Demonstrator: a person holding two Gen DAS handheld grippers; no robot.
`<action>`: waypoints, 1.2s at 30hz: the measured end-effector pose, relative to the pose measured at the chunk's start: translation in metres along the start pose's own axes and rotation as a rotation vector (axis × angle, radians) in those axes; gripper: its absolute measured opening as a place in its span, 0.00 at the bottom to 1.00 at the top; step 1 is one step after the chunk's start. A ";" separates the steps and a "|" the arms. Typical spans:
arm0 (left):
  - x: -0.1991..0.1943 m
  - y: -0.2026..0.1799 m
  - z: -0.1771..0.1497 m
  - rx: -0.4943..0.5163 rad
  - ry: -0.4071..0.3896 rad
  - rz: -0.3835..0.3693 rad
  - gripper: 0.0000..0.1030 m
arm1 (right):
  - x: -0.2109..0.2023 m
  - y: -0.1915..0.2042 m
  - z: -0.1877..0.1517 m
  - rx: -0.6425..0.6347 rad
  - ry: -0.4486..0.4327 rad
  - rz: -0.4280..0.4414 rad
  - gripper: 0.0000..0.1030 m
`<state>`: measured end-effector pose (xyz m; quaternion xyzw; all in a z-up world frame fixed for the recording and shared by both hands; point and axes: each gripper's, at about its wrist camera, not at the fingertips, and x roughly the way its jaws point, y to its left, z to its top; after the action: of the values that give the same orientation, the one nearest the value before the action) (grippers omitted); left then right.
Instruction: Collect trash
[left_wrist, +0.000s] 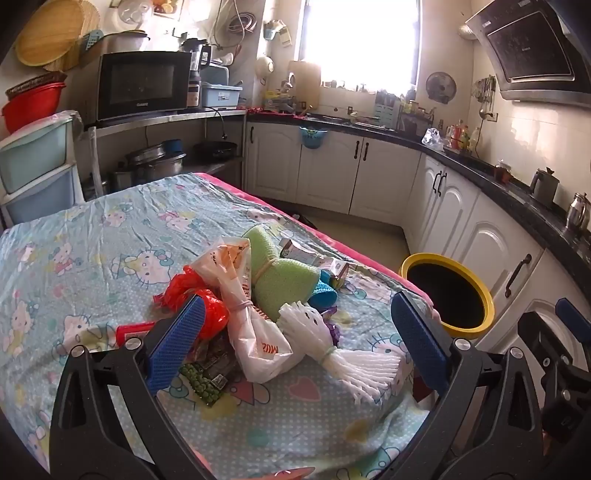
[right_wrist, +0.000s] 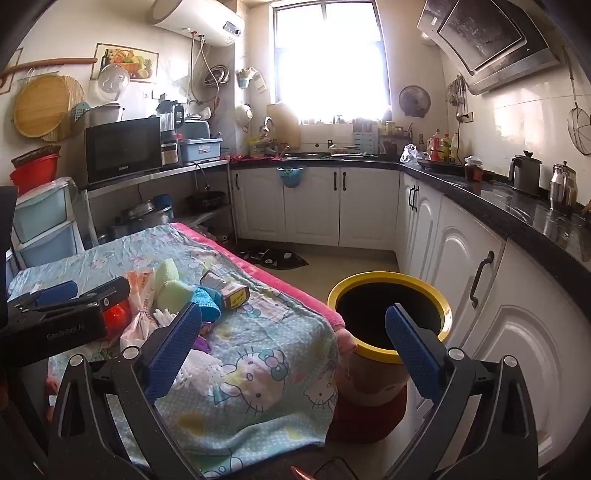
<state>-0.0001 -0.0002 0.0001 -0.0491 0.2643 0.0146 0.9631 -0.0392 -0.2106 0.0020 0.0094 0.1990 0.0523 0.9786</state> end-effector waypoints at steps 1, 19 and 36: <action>0.000 0.000 0.000 -0.002 -0.003 -0.002 0.90 | 0.000 0.000 0.000 -0.001 -0.001 -0.001 0.94; -0.001 0.002 0.003 -0.004 -0.008 -0.008 0.90 | 0.000 0.001 0.000 -0.003 0.006 -0.003 0.94; -0.001 0.002 0.002 -0.005 -0.011 -0.008 0.90 | 0.002 0.000 -0.001 0.000 0.007 -0.001 0.94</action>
<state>0.0000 0.0018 0.0025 -0.0527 0.2586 0.0115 0.9645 -0.0380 -0.2108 0.0006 0.0092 0.2023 0.0520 0.9779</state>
